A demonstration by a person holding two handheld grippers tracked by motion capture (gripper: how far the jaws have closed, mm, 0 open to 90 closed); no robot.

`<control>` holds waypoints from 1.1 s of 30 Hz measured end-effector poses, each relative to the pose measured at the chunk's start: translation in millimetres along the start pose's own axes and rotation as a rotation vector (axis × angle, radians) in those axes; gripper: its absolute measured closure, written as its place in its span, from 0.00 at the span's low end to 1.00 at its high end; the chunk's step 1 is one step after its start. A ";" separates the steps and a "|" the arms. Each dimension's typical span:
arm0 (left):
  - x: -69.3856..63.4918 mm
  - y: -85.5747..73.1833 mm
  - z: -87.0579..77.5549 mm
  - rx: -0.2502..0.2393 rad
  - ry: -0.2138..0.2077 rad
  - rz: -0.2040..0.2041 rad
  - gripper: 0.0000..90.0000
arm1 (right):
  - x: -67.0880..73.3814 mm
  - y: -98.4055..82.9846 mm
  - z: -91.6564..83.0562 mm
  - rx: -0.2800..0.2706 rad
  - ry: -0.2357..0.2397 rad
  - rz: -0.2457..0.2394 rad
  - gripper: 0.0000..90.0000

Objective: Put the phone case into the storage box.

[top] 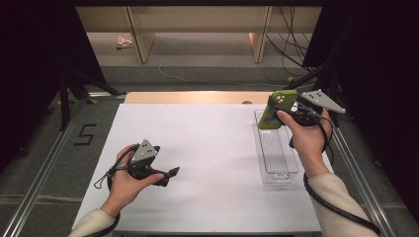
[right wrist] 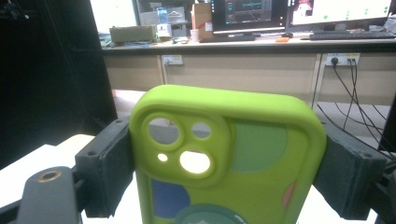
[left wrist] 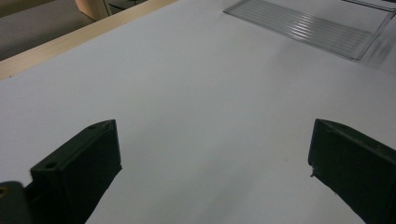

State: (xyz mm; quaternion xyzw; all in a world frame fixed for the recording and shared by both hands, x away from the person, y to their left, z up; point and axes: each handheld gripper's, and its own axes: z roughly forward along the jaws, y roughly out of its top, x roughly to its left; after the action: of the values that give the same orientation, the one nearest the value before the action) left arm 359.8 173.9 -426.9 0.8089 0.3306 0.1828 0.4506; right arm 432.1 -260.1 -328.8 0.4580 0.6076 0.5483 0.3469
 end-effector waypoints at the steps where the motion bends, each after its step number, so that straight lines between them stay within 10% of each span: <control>1: 0.0 0.1 -0.1 -0.001 0.001 0.000 0.02 | -0.3 0.1 0.1 0.001 -0.001 -0.001 0.19; 33: 0.9 -0.1 0.5 0.007 0.004 -0.001 0.02 | -9.3 -1.0 6.2 0.012 -0.036 -0.015 0.19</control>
State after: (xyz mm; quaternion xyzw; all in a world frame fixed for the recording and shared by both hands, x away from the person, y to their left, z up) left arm 360.6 174.3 -427.2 0.8099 0.3323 0.1832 0.4473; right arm 440.9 -266.6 -331.6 0.4652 0.6079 0.5337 0.3594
